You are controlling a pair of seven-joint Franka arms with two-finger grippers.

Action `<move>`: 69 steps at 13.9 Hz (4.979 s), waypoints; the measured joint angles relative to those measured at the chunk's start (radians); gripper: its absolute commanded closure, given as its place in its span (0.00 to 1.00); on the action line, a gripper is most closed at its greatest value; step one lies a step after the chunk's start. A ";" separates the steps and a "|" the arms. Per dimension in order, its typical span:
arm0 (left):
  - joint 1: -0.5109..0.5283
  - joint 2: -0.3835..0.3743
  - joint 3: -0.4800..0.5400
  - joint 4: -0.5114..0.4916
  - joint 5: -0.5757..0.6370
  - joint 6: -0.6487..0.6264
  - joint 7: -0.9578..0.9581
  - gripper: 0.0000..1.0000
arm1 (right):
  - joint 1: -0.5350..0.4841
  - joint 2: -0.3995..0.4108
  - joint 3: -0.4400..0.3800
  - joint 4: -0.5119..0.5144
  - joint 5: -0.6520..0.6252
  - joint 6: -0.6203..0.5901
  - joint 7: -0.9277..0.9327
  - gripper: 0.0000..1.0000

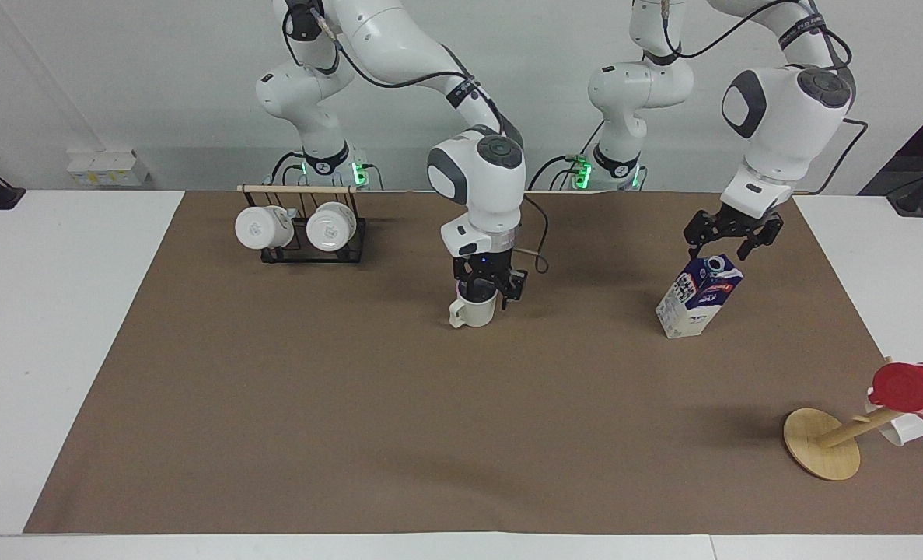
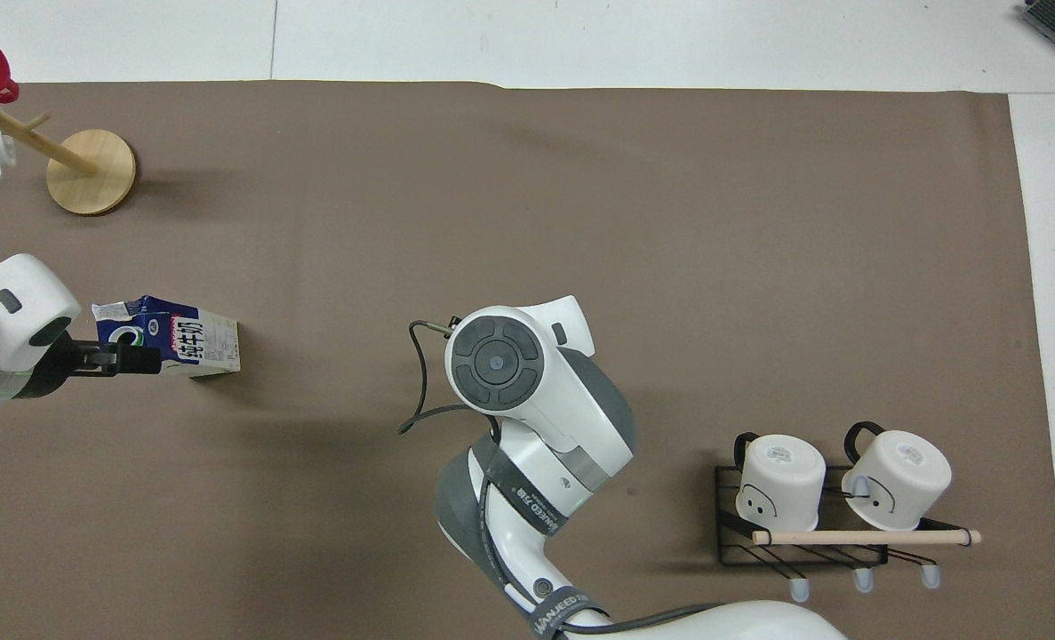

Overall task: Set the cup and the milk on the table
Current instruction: 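Lower the mug at table center while the left gripper grasps the carton, then open the right gripper and withdraw it from the mug, then carry the milk carton with the left gripper beside the mug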

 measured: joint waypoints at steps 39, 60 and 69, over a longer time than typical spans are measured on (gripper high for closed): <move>0.016 0.101 -0.010 0.066 -0.085 0.042 0.019 0.62 | -0.765 -0.539 -0.020 -0.057 0.042 -0.744 -1.170 0.00; -0.432 0.177 -0.027 0.152 -0.090 0.057 -0.502 0.60 | -0.758 -0.522 0.004 0.221 0.025 -0.770 -1.144 0.00; -0.433 0.197 -0.025 0.154 -0.095 0.068 -0.511 0.00 | -0.699 -0.501 0.012 0.210 0.017 -0.761 -1.123 0.00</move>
